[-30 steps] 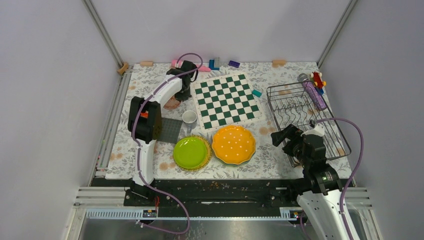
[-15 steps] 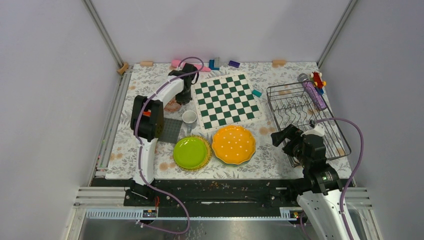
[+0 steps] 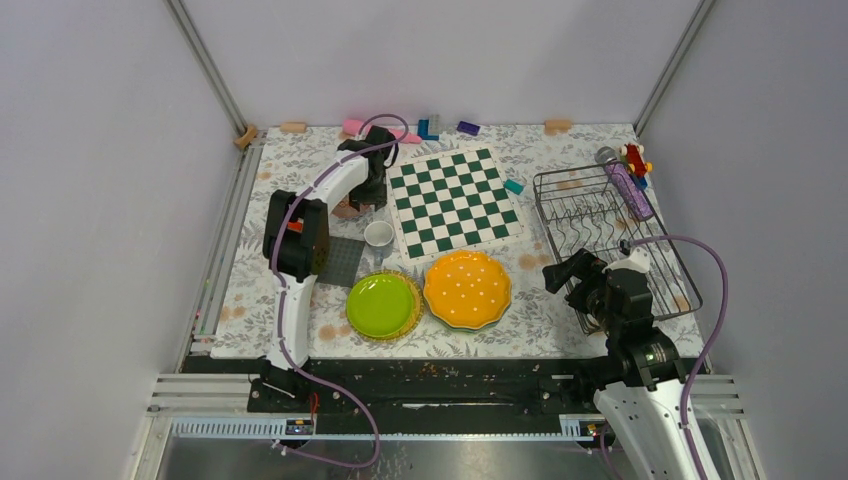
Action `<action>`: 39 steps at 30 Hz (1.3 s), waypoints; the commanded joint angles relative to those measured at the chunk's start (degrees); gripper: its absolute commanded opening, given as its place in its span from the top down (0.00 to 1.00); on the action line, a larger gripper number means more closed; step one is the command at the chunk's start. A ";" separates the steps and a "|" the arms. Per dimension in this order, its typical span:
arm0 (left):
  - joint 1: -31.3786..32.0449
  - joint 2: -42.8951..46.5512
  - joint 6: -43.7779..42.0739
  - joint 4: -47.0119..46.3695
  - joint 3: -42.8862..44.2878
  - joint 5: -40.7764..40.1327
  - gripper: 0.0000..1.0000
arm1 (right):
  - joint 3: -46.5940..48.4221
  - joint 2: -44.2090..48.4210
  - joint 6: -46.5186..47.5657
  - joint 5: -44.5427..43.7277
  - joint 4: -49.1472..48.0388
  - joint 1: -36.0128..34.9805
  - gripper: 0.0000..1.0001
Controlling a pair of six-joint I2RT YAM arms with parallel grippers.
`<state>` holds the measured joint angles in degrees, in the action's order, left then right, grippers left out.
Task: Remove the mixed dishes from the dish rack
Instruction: Place the bowl at the center of the board, then reset both arms
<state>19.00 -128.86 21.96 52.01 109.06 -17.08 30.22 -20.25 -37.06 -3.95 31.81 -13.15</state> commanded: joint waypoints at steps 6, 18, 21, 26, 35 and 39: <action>-0.53 8.08 -0.88 -0.14 0.45 2.53 0.40 | 2.79 1.08 0.54 -1.73 1.43 -0.33 0.00; -0.47 42.49 -0.32 -20.08 -27.27 11.11 0.03 | 2.92 0.65 0.45 -2.11 1.88 -0.30 0.00; -0.46 51.47 0.62 -24.62 -34.86 13.45 0.01 | 2.79 0.83 0.34 -2.28 1.83 -0.34 0.00; -0.50 66.75 3.93 -29.31 -46.34 14.49 0.01 | 2.78 1.31 0.22 -2.98 2.08 -0.32 0.00; -0.47 94.64 11.46 -33.58 -68.25 10.93 0.01 | 2.74 1.69 -0.48 -4.41 2.08 -0.35 0.01; -0.48 101.61 12.98 -29.38 -71.69 5.68 0.01 | 3.22 2.10 -0.91 -5.22 2.49 -0.30 0.01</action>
<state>18.83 -31.20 31.97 23.11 39.29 -6.11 30.94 -18.90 -37.39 -6.68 34.13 -13.15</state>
